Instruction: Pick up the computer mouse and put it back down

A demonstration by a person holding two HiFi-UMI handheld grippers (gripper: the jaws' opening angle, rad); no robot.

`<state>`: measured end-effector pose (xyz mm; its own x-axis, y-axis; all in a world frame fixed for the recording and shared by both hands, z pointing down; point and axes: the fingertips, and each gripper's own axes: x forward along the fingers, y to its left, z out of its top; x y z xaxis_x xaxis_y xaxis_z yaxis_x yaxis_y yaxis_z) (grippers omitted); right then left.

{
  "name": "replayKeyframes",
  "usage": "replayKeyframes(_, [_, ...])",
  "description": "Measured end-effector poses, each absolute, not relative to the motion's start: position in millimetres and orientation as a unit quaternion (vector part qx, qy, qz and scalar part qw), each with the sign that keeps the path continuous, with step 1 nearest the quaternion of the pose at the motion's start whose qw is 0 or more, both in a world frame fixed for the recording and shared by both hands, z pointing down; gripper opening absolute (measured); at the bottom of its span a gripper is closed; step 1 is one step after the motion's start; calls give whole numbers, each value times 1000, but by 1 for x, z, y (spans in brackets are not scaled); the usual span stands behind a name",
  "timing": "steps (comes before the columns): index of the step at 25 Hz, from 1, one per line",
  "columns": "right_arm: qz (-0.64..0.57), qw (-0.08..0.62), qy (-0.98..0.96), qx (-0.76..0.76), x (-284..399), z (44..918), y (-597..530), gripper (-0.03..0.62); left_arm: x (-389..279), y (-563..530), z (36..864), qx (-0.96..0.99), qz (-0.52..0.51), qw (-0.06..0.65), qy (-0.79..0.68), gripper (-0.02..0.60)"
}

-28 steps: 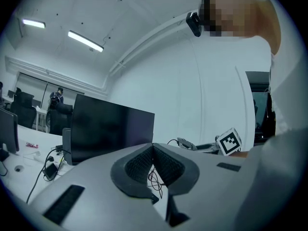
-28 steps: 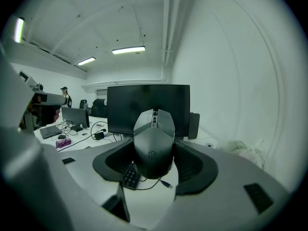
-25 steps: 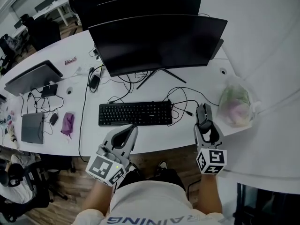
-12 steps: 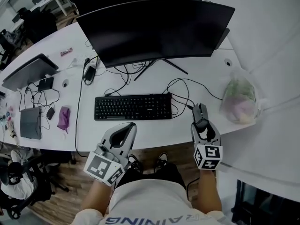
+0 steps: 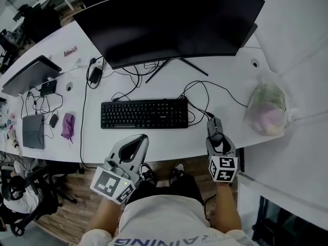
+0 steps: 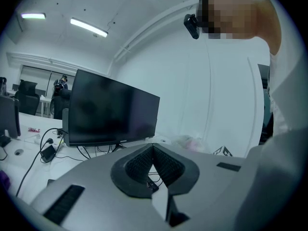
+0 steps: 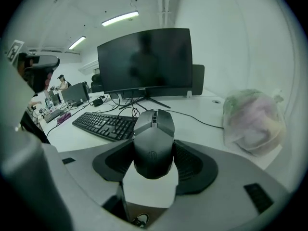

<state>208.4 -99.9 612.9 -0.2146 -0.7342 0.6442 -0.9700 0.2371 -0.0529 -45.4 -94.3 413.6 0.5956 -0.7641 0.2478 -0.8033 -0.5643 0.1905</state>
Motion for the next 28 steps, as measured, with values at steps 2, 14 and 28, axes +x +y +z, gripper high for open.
replayKeyframes(2, [244,263,-741,567,208,628,-97,273,-46,-93,417,880,75,146,-447,8])
replayKeyframes(14, [272,314,-727,546,204,687,-88,273,-55,-89,435,864,93,168,-465,8])
replayKeyframes(28, [266,338,-712,555,208,703,-83,273,-58,-90,443,862,98,178,-464,8])
